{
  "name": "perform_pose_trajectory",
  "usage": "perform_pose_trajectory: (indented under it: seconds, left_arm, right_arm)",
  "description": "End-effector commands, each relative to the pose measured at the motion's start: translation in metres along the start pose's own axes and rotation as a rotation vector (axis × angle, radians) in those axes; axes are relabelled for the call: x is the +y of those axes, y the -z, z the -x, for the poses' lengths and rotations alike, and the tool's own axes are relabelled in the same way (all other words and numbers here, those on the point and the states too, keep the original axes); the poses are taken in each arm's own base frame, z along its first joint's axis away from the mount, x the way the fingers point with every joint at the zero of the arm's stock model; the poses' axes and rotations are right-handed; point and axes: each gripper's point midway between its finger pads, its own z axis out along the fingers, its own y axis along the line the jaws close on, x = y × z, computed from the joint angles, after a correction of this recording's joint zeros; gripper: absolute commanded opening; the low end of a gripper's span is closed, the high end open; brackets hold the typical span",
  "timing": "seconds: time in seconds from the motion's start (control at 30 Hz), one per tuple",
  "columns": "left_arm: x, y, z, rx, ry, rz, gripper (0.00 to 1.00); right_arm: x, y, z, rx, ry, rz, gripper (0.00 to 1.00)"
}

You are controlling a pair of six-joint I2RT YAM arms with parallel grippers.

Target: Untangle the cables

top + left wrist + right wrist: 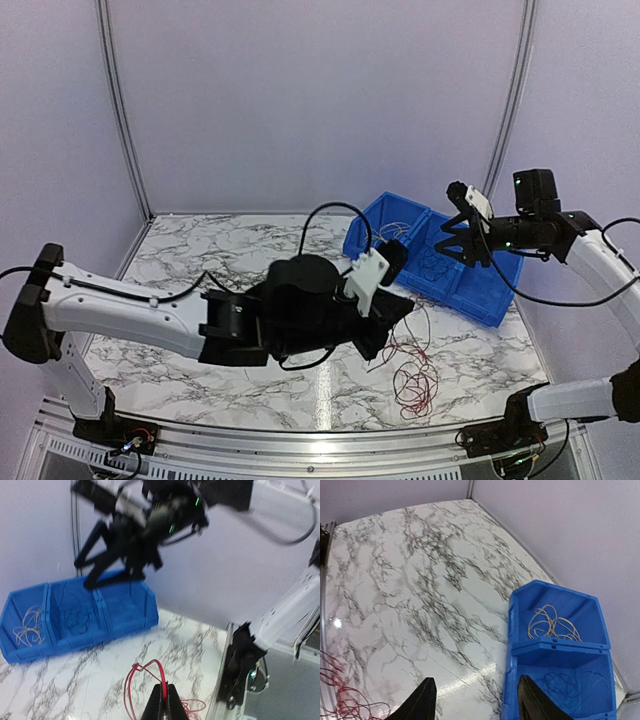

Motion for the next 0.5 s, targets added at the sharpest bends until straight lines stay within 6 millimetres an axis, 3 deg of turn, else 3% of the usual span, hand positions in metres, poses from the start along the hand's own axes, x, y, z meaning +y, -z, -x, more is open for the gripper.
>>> perform_pose_trajectory:
  seconds: [0.0,0.1,0.2,0.47]
  left_arm:
    - [0.004,-0.019,-0.056,0.128,-0.026,0.011,0.00]
    - [0.005,-0.023,-0.062,0.138,-0.030,0.024,0.00]
    - [0.008,-0.023,-0.066,0.145,-0.034,0.033,0.00]
    - [0.009,-0.023,-0.064,0.140,-0.034,0.043,0.00]
  right_arm:
    - [0.064,0.027,0.024,-0.162,0.077,0.244,0.64]
    - [0.093,0.036,0.019,-0.195,0.147,0.326,0.72]
    - [0.110,0.038,0.006,-0.177,0.189,0.373,0.75]
    - [0.133,0.011,-0.042,-0.042,0.161,0.490,0.75]
